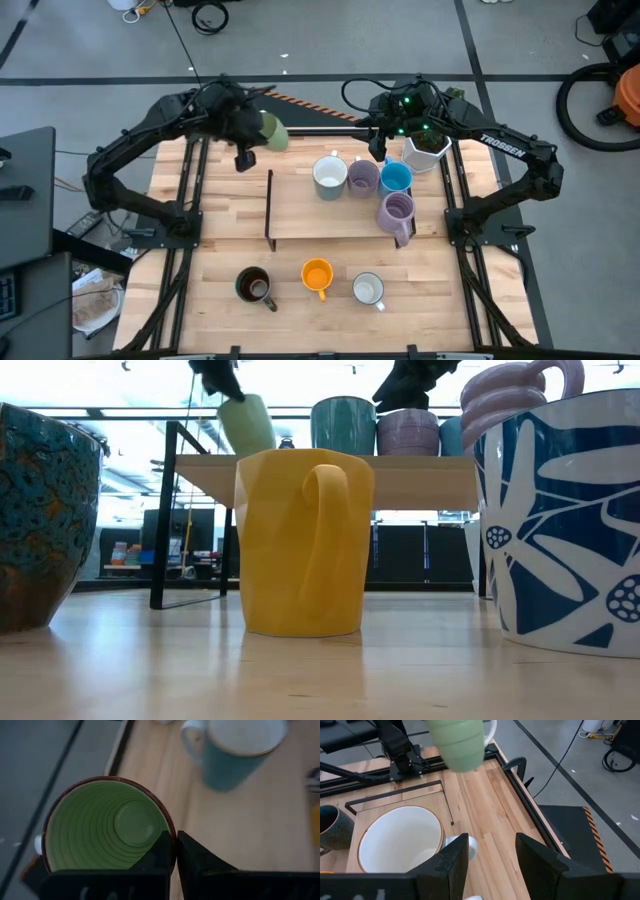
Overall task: Place coffee mugs
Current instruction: Put the green mug on the shelf
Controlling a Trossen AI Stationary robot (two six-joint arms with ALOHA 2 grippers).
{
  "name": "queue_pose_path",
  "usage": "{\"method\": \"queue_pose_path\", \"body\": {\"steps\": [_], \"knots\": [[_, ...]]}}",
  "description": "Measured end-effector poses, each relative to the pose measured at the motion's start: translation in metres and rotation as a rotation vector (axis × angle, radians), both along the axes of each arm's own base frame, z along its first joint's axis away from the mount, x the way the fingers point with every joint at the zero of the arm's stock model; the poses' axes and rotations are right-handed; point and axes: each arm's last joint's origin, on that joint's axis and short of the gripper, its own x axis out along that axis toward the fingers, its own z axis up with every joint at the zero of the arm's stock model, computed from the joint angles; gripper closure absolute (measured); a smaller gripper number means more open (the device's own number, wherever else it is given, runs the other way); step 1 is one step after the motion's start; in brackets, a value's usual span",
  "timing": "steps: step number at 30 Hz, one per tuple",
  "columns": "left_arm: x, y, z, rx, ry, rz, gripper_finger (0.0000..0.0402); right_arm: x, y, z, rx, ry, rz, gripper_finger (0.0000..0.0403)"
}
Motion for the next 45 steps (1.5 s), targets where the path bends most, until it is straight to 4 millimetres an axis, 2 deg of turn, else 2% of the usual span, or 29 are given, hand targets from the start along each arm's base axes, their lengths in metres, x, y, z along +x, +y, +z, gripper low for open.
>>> {"method": "queue_pose_path", "body": {"steps": [7,17,22,32,45], "knots": [[0.029,-0.014,0.010,-0.105,-0.019,-0.140,0.0385,0.000,-0.001,0.000,-0.008,0.002,-0.008,0.0234],[0.060,-0.041,-0.014,-0.218,0.131,-0.261,0.0385,0.000,-0.001,0.001,-0.021,0.000,-0.017,0.0234],[0.070,-0.049,-0.023,-0.214,0.190,-0.280,0.0385,0.000,-0.001,0.001,-0.021,-0.002,-0.017,0.0234],[0.084,-0.051,-0.038,-0.164,0.265,-0.308,0.0385,0.000,-0.001,0.001,-0.012,-0.006,-0.020,0.0234],[0.088,-0.053,-0.045,-0.107,0.324,-0.349,0.0385,0.001,-0.001,0.001,-0.009,-0.010,-0.019,0.0234]]}}
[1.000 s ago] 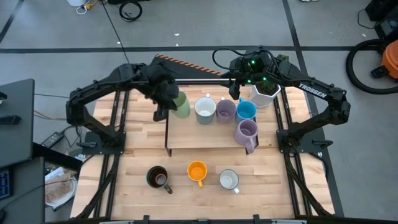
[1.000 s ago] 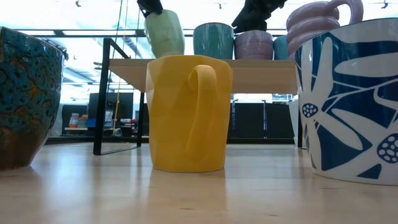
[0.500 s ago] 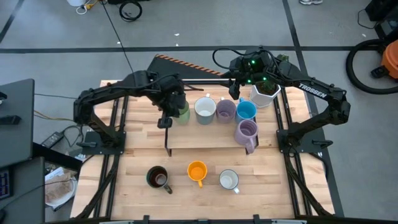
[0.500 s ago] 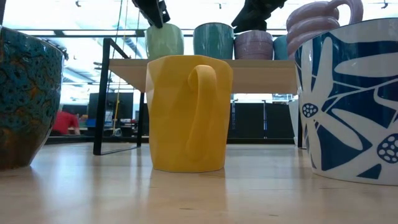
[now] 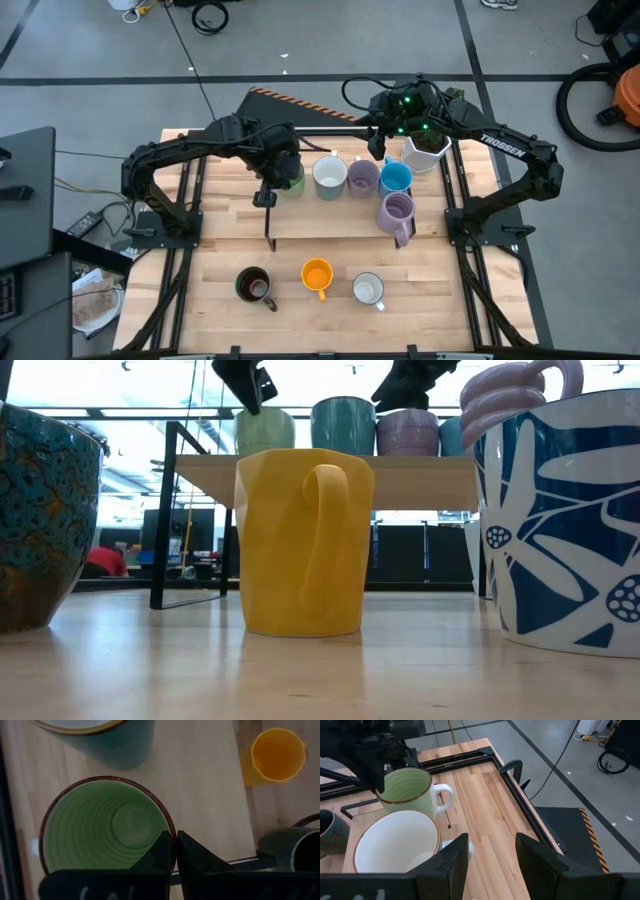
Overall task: Place coffee mugs
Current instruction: Put the green mug on the shelf, then put the brown blue mug on the shelf
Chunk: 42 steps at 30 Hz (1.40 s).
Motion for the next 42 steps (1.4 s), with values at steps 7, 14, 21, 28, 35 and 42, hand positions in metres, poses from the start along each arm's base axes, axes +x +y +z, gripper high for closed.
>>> {"method": "queue_pose_path", "body": {"steps": [7,14,21,28,35,42], "knots": [[0.001,-0.005,-0.001,0.055,0.013,-0.016,0.0371,0.000,0.000,0.000,0.000,0.000,0.000,0.0234],[0.002,-0.007,0.000,0.047,0.008,-0.001,0.0341,0.000,0.000,0.000,-0.003,0.001,0.002,0.0234],[0.002,-0.006,0.000,0.040,0.005,0.029,0.0292,0.000,0.000,0.000,-0.002,0.001,0.002,0.0234],[-0.002,-0.007,0.016,0.015,-0.047,0.107,0.0255,0.000,0.000,0.000,0.005,-0.003,0.014,0.0234],[-0.021,-0.015,0.050,-0.111,-0.072,0.267,0.0246,0.000,0.001,0.000,0.009,-0.004,0.016,0.0234],[-0.037,-0.061,0.063,-0.338,-0.041,0.276,0.0246,0.000,0.001,0.000,0.033,-0.011,0.003,0.0234]]}}
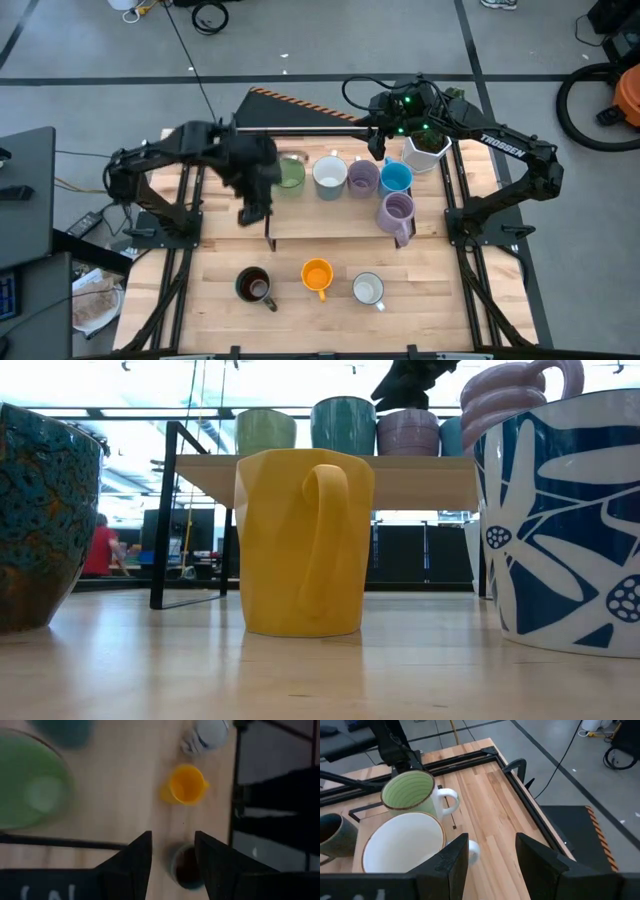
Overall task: Place coffee mugs
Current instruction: Put the brown blue mug on the shelf
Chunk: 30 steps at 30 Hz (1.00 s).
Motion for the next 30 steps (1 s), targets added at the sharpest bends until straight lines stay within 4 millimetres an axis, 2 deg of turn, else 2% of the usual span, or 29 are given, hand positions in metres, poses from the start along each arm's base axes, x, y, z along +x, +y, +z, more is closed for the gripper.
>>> {"method": "queue_pose_path", "body": {"steps": [8,13,18,30], "knots": [[-0.004,-0.077,-0.023,-0.011,0.114,-0.070,0.0246,0.001,0.003,0.000,0.072,-0.019,-0.005,0.0234],[-0.004,-0.114,-0.048,-0.029,0.156,0.051,0.0246,0.003,0.007,0.000,0.072,-0.019,0.012,0.0234],[-0.007,-0.135,-0.073,-0.089,0.231,0.251,0.0246,0.006,0.013,0.000,0.033,-0.013,0.068,0.0234],[-0.007,-0.162,-0.139,-0.270,0.337,0.667,0.0246,0.010,0.025,0.001,0.000,-0.017,0.191,0.0234]]}}
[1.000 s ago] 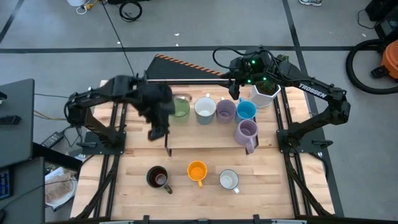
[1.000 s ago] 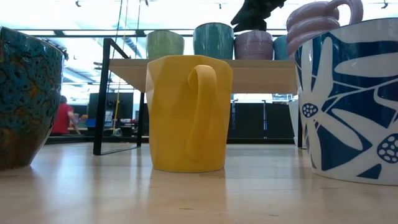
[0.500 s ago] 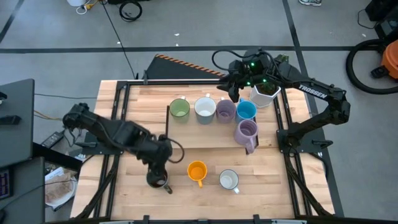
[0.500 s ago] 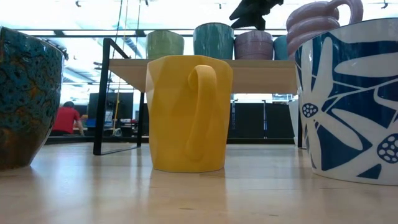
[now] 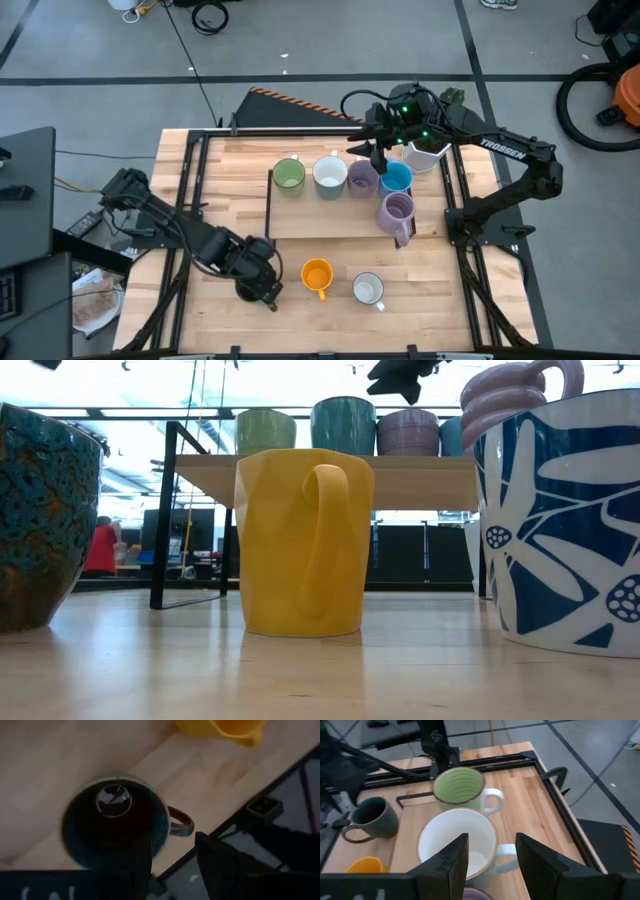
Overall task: Place coffee mugs
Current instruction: Put the brown blue mug on the shelf
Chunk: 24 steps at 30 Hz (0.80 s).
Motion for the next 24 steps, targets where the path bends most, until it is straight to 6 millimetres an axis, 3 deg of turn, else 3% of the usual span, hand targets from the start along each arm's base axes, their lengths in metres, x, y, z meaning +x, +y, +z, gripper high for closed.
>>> {"method": "queue_pose_path", "body": {"steps": [9,24], "knots": [[-0.003,-0.007,-0.036,-0.029,0.011,0.206,0.0246,0.001,0.002,0.000,-0.004,-0.004,0.028,0.0234],[0.009,-0.014,-0.053,-0.023,0.004,0.253,0.0236,0.001,0.002,0.000,-0.014,-0.005,0.034,0.0234]]}}
